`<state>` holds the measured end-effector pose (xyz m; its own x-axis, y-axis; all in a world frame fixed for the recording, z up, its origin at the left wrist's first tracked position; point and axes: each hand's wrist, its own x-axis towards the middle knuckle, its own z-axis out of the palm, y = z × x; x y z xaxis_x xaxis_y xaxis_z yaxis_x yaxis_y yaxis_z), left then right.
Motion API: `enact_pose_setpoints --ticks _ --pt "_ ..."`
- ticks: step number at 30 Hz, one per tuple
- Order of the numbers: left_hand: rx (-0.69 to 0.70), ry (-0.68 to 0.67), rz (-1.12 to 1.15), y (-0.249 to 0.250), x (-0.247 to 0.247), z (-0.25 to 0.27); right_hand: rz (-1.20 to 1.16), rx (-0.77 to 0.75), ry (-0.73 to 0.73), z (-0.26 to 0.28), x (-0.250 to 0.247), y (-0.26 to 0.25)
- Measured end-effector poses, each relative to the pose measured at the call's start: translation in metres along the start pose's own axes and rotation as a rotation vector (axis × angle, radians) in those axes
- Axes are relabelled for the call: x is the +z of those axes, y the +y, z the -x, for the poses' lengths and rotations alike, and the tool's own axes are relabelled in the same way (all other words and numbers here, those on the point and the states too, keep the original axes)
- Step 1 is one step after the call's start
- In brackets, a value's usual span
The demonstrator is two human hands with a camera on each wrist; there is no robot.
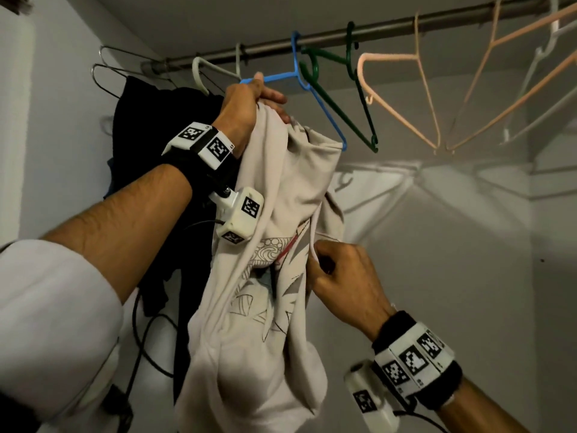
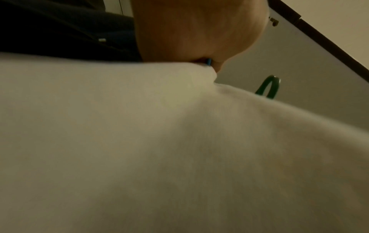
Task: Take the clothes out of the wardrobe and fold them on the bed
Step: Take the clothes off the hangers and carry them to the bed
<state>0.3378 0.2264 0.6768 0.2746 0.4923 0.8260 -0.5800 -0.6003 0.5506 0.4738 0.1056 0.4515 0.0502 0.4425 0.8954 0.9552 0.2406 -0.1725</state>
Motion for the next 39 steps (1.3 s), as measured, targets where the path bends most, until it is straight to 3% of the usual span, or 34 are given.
enact_pose_setpoints --ticks 2,5,7,13,16,20,29,39 --pt "-0.017 -0.001 0.043 0.004 0.001 0.002 0.008 0.069 0.03 -0.009 -0.008 0.002" --pt "-0.036 -0.014 0.052 0.006 -0.001 0.002 -0.113 0.158 0.313 -0.036 -0.027 0.001" --pt "-0.045 -0.018 0.065 0.003 -0.002 0.003 -0.195 0.212 0.398 -0.062 -0.037 -0.005" --pt "-0.023 -0.037 -0.002 -0.007 0.0 0.003 -0.269 0.422 0.172 -0.143 -0.043 -0.013" --pt "-0.024 -0.029 0.002 -0.01 -0.002 0.001 -0.147 0.38 0.131 -0.15 -0.03 -0.008" --pt "-0.034 0.023 0.05 -0.01 -0.002 0.0 0.082 0.271 0.089 -0.12 -0.01 -0.006" --pt "0.018 0.086 0.005 -0.013 -0.001 0.001 0.085 0.045 0.041 -0.064 -0.007 -0.022" --pt "0.003 0.053 -0.004 -0.024 -0.007 -0.006 -0.033 -0.02 -0.016 -0.013 0.005 -0.025"
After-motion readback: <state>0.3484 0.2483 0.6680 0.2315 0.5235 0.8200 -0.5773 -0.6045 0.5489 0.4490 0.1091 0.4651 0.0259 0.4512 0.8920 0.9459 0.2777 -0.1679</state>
